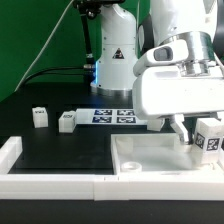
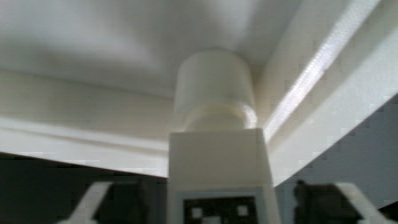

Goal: Assemble one leg

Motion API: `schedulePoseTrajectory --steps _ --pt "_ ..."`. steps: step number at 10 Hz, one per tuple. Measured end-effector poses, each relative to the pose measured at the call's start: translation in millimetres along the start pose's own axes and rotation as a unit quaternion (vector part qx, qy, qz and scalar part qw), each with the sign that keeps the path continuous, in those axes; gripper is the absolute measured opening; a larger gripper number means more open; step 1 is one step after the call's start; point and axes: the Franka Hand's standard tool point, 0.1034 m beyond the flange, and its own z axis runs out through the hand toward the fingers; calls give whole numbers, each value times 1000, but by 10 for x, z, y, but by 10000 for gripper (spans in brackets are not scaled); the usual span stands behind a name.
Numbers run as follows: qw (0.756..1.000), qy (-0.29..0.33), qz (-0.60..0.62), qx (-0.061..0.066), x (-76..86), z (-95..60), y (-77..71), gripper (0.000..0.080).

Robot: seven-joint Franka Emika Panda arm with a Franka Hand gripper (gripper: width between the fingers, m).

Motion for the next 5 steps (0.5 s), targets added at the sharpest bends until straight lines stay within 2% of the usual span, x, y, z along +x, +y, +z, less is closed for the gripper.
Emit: schedulePoseTrajectory --steps 1,2,5 --pt "1000 0 0 0 0 0 0 497" --pt "1000 0 0 0 -1 0 0 616" --pt "1000 -1 0 0 5 -7 -2 648"
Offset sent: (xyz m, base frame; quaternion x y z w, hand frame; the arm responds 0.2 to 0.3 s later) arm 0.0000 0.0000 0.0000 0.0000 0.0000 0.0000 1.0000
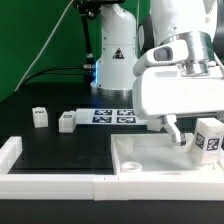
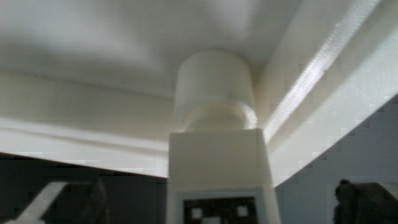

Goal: Assemble one leg

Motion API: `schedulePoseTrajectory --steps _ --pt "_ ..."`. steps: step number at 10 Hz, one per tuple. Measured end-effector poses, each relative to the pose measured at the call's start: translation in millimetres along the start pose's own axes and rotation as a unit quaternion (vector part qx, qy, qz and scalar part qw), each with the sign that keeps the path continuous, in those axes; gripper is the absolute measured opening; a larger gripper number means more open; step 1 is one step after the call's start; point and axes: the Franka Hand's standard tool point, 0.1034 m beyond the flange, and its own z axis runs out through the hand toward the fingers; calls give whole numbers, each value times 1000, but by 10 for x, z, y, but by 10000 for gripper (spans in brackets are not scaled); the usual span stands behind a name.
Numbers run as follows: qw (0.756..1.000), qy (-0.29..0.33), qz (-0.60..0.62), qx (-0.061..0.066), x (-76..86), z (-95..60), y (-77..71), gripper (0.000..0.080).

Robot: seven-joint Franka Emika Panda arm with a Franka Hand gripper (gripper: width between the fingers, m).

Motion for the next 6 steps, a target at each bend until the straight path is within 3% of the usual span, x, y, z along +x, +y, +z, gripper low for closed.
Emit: schedulePoseTrajectory --steps 4,6 --pt "1000 -6 -2 0 238 -260 48 649" --pt "1000 -20 -4 5 262 -281 28 649"
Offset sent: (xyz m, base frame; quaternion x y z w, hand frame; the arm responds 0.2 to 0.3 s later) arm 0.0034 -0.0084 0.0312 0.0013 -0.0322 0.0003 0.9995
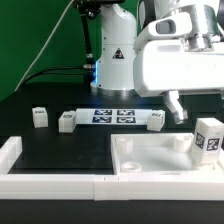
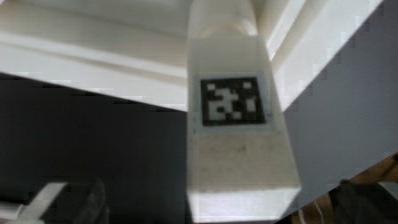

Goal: Assemble one leg

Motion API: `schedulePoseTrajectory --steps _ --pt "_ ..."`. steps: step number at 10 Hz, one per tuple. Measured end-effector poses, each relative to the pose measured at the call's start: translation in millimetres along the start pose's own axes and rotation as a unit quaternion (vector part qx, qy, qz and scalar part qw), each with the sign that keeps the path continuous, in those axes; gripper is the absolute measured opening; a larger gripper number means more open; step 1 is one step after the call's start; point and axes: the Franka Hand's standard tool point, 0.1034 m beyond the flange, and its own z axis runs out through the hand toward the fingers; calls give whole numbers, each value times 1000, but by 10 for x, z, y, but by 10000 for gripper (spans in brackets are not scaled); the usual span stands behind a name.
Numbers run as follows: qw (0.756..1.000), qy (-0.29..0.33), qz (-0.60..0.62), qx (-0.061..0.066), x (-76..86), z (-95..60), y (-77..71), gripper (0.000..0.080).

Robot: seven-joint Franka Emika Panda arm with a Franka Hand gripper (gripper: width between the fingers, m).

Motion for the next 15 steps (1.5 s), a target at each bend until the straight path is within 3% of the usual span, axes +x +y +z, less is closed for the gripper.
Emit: schedulePoseTrajectory --steps 1,3,7,11,14,15 --pt "1000 -4 0 1 -15 7 -1 649" --pt "994 -107 15 22 -113 66 -89 649" --pt "960 -275 30 34 -165 146 33 649" --pt "962 -270 31 32 -76 182 31 649" --pt "962 -270 32 32 -88 190 37 289" --pt "962 -270 32 32 -88 191 37 289"
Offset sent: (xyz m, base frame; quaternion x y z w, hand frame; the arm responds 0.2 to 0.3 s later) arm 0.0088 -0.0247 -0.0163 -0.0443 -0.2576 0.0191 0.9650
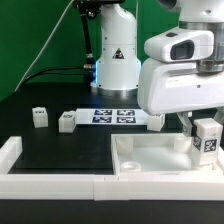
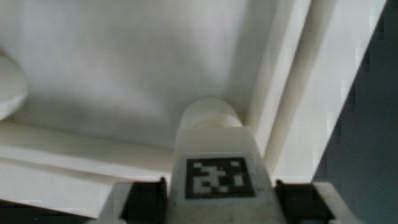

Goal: Assemble one leg

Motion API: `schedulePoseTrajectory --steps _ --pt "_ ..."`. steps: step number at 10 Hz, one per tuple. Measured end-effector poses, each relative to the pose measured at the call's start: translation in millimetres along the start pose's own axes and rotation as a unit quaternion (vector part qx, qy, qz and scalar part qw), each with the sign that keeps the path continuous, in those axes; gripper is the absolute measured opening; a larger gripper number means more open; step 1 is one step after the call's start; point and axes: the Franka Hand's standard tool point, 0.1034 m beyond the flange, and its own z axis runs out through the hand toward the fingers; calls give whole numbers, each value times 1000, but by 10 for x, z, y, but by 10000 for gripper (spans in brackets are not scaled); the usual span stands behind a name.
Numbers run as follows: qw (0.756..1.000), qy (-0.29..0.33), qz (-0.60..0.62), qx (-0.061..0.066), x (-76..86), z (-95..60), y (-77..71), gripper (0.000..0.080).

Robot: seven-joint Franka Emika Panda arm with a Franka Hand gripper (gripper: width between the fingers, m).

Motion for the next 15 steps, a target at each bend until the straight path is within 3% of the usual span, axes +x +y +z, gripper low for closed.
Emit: schedulePoseTrajectory --steps 4,7,11,13,15 --pt "996 0 89 4 1 2 -14 290" --pt "955 6 297 18 12 7 -23 291" --pt "854 14 519 30 60 13 -106 291" --pt "781 7 623 34 62 26 -168 291" --pt "730 1 682 41 64 27 -176 291"
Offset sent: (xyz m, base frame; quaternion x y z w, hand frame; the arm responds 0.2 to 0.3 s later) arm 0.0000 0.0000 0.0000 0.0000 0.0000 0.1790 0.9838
